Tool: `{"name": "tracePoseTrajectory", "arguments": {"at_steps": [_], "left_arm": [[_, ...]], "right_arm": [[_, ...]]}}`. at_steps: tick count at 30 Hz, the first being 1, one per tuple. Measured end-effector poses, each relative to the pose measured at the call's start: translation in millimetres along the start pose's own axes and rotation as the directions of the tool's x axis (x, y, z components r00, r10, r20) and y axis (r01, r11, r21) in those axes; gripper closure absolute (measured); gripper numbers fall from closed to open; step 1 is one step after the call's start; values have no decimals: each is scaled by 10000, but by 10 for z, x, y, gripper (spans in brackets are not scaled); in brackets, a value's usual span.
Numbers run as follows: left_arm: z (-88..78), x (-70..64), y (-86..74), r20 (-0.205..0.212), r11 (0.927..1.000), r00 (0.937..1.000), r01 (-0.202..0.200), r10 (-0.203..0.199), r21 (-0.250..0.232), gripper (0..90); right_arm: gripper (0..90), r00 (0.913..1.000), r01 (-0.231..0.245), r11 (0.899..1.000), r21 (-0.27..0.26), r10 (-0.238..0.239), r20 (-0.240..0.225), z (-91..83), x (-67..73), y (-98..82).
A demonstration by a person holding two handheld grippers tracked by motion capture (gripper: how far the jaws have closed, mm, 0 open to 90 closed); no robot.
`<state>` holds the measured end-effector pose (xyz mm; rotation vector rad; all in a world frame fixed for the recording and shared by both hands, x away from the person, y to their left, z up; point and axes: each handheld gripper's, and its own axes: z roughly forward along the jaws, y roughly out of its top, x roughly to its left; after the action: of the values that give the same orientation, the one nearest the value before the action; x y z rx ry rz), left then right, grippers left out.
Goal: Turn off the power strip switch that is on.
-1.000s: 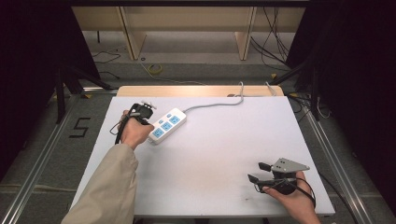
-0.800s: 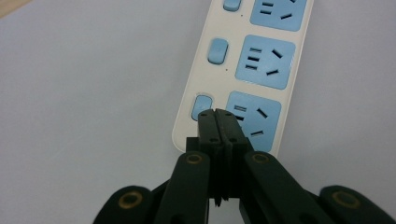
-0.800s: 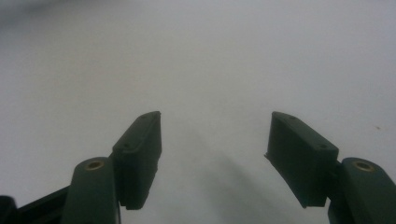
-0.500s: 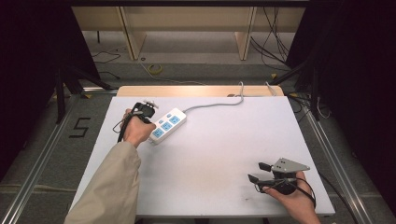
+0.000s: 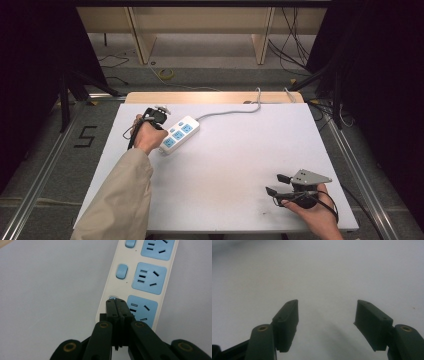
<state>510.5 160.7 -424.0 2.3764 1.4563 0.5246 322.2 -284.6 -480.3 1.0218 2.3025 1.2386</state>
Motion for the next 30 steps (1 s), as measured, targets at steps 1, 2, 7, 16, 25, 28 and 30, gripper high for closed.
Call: {"name": "tracePoseTrajectory", "arguments": {"at_steps": [1, 2, 7, 16, 25, 28, 30], "left_arm": [[7, 0, 2, 17, 10000, 10000, -11, 11, 24, 897], [13, 1, 3, 14, 10000, 10000, -32, 32, 49, 897], [52, 10, 14, -1, 10000, 10000, 6, -6, -37, 897], [121, -3, 35, 41, 9996, 9996, -269, 269, -91, 897], [204, 8, 48, 155, 9996, 9995, -277, 277, -41, 897], [213, 5, 55, 10, 9993, 9993, -371, 371, -31, 897], [219, 6, 56, 22, 9996, 9996, -272, 272, -106, 897]], "right_arm": [[361, 10000, -12, 10000, 23, 12, 1, 0, 1, -1], [361, 10000, -13, 10000, 29, 13, -5, 2, 0, -1], [362, 10000, -27, 10000, 61, 27, -22, 6, 0, -3], [362, 10000, -37, 10000, 69, 37, -30, 8, 0, -4], [362, 10000, -54, 9999, 93, 54, -24, 11, -4, -7], [362, 10000, -22, 9999, 129, 22, -28, 14, -3, -9], [362, 10000, -13, 9999, 132, 14, -45, 15, -2, -9]]}}
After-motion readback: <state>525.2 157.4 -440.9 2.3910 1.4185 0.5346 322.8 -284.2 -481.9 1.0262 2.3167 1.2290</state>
